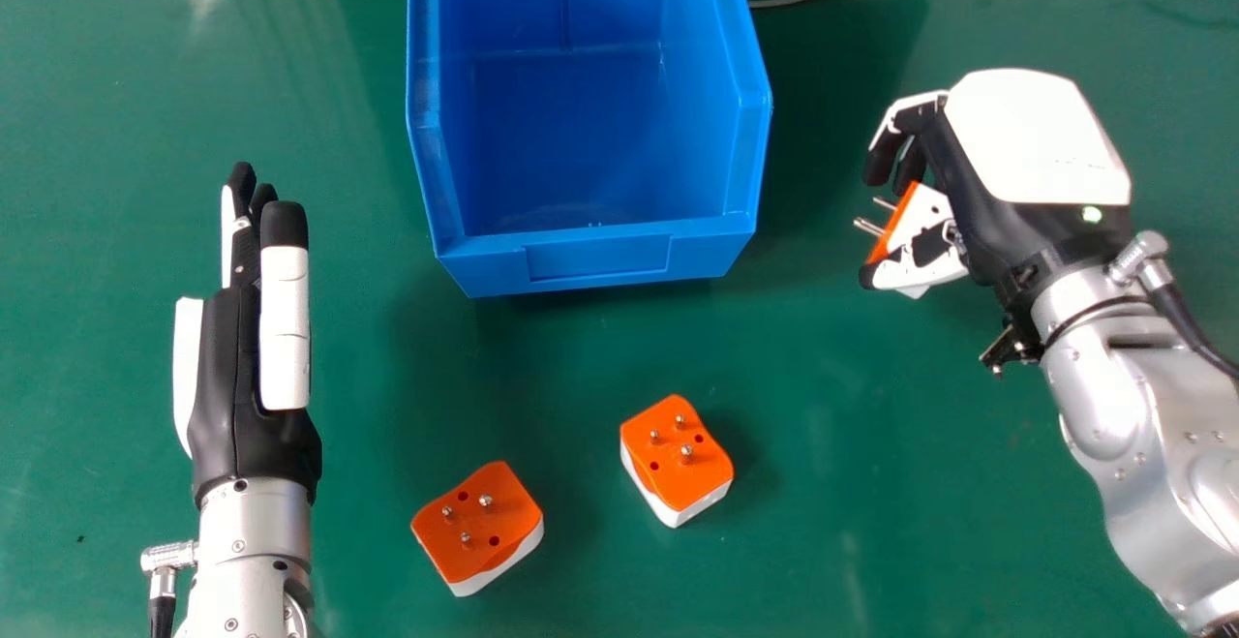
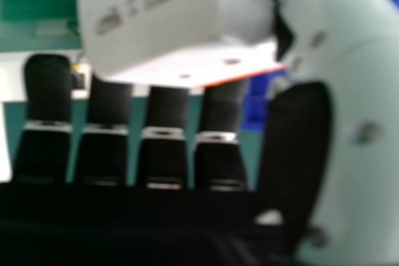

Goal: Pick all objects and put in blue box

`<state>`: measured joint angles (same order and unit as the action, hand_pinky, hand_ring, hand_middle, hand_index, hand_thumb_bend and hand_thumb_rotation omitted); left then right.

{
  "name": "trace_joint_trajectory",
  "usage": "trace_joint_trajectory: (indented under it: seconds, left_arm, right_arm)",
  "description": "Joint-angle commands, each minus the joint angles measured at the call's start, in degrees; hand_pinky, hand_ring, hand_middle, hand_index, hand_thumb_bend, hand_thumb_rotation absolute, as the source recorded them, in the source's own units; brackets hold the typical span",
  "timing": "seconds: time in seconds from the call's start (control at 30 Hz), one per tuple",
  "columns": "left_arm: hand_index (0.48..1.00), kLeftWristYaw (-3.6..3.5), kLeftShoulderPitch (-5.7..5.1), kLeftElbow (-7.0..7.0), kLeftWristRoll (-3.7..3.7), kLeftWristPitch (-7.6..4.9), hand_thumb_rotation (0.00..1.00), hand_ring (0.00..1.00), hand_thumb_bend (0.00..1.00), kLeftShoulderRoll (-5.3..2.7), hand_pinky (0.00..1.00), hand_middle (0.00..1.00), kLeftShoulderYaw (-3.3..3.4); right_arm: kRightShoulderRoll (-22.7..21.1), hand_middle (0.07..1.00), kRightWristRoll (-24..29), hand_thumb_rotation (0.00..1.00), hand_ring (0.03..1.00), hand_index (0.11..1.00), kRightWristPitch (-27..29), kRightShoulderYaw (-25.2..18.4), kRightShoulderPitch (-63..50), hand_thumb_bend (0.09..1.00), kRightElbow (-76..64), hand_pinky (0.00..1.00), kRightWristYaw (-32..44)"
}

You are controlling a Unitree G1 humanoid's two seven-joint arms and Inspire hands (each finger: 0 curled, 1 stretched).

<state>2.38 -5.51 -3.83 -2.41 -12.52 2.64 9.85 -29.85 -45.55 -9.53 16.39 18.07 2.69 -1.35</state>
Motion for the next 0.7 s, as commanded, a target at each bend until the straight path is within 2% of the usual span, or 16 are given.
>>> trace_joint_trajectory:
  seconds: [0.0, 0.07, 0.17, 0.27, 0.4, 0.53, 0.67]
  left_arm:
    - [1.0, 0.2, 0.48, 0.34, 0.15, -1.41, 1.0, 1.0, 0.89, 0.0, 1.0, 1.0, -0.01]
    - [1.0, 0.15, 0.6, 0.2, 0.07, -1.42, 1.0, 1.0, 0.89, 0.02, 1.0, 1.0, -0.08]
    - [1.0, -0.36, 0.81, -0.11, -0.59, -1.42, 1.0, 1.0, 0.89, -0.02, 1.0, 1.0, -0.09]
    - [1.0, 0.02, 1.19, -0.78, -0.28, -1.87, 1.0, 1.0, 0.89, -0.12, 1.0, 1.0, -0.1]
    - [1.0, -0.01, 1.49, -1.22, -0.38, -1.67, 1.0, 1.0, 0.89, -0.08, 1.0, 1.0, -0.18]
    - [1.0, 0.42, 1.77, -1.63, -0.18, -2.08, 1.0, 1.0, 0.89, -0.28, 1.0, 1.0, -0.23]
    - [1.0, 0.44, 1.55, -1.07, 0.41, -1.08, 1.0, 1.0, 0.88, 0.11, 1.0, 1.0, -0.52]
  right_arm:
    - [-1.2, 0.496, -0.8, 0.0, 0.408, 0.512, -0.9, -2.4, -0.5, 0.511, -5.4, 0.32, 1.1]
    - [-1.3, 0.496, -0.6, 0.0, 0.408, 0.512, -1.1, -3.3, -1.2, 0.511, -8.1, 0.32, 2.2]
    - [-1.0, 0.493, -0.7, 0.0, 0.41, 0.516, -1.9, -4.4, -2.0, 0.507, -12.2, 0.32, 3.7]
    - [-0.4, 0.49, -0.4, 0.0, 0.411, 0.52, -1.8, -5.4, -2.7, 0.504, -15.0, 0.31, 4.3]
    - [-0.1, 0.49, -1.2, 0.0, 0.411, 0.52, -1.1, -6.0, -3.3, 0.504, -17.7, 0.31, 3.8]
    - [0.7, 0.488, -1.2, 0.0, 0.413, 0.522, -1.9, -6.7, -3.6, 0.502, -20.0, 0.31, 4.6]
    - [1.5, 0.487, -1.2, 0.0, 0.415, 0.523, -1.1, -7.2, -4.2, 0.501, -21.1, 0.31, 3.6]
